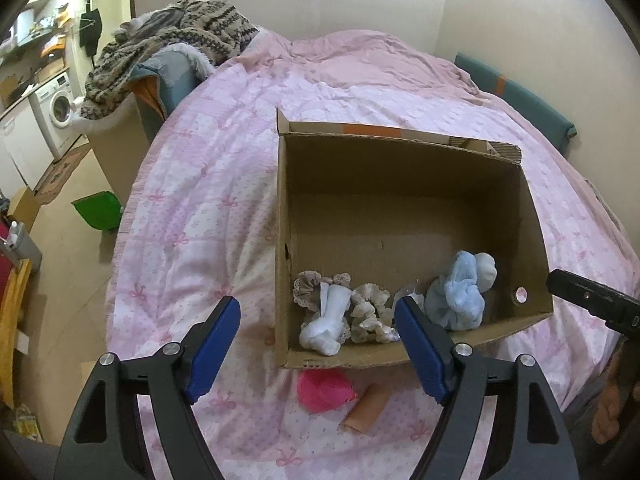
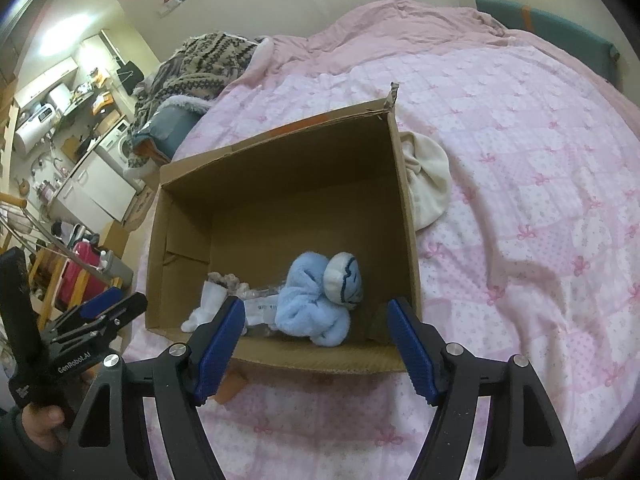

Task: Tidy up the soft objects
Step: 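Open both tools to drop the white cloth and tan piece into the box, then grasp the tan tube with the right tool while the left tool grasps the pink ball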

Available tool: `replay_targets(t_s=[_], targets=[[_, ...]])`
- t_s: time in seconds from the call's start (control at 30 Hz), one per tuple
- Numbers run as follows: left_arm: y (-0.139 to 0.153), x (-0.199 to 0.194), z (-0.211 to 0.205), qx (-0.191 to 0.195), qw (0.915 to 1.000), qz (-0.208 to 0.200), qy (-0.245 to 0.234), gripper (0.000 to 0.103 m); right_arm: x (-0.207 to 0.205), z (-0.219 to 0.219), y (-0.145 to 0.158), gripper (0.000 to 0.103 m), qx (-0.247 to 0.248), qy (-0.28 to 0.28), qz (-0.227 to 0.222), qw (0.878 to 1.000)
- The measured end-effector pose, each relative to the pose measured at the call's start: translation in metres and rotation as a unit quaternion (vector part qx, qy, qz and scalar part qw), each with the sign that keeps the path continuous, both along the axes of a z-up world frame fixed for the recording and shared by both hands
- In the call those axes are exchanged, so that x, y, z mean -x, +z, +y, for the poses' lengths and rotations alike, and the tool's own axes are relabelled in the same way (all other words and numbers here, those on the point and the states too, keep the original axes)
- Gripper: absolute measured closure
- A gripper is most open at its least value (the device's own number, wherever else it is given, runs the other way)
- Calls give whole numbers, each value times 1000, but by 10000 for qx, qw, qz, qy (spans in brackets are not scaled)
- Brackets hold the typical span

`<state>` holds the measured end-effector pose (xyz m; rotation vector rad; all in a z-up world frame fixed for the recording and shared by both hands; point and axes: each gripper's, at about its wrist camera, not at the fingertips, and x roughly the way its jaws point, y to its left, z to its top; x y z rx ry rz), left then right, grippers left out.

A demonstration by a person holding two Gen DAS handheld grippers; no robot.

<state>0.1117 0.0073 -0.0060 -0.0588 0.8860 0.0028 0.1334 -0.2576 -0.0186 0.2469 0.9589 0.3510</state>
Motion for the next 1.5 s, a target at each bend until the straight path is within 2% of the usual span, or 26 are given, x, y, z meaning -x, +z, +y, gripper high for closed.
replay_targets(t_s=[0.4, 0.63, 0.8, 1.0, 1.17, 1.33, 1.4, 1.43, 1.47, 1.5], targets=[[-3, 22, 0, 108, 9995, 287, -56, 25, 29, -1, 1, 25, -162, -78, 7, 9998], [-17, 33, 26, 194, 9968, 626, 465, 25, 44, 21, -16, 25, -257, 196, 349, 9989], [-28, 36, 54, 438, 9899, 922, 984, 25, 45, 58, -26, 25, -92, 883, 470, 9949], [-43, 33, 64, 496, 9839, 1291, 1134, 25, 43, 109, -61, 25, 224, 1569, 954, 9827], [-54, 28, 72, 609, 9776, 1507, 1340, 25, 35, 133, -90, 25, 261, 1547, 1252, 9797], [-60, 26, 77, 740, 9731, 1618, 1466, 25, 27, 156, -109, 25, 656, 1728, 1218, 9752], [-61, 24, 76, 735, 9730, 1641, 1451, 25, 26, 164, -114, 31, 795, 1826, 1202, 9726], [-61, 23, 74, 721, 9734, 1643, 1427, 25, 25, 167, -117, 47, 804, 1868, 1248, 9711], [-62, 22, 73, 686, 9740, 1643, 1398, 25, 25, 168, -120, 56, 822, 1898, 1294, 9698], [-62, 21, 72, 656, 9745, 1645, 1379, 25, 25, 169, -121, 57, 843, 1899, 1288, 9697]])
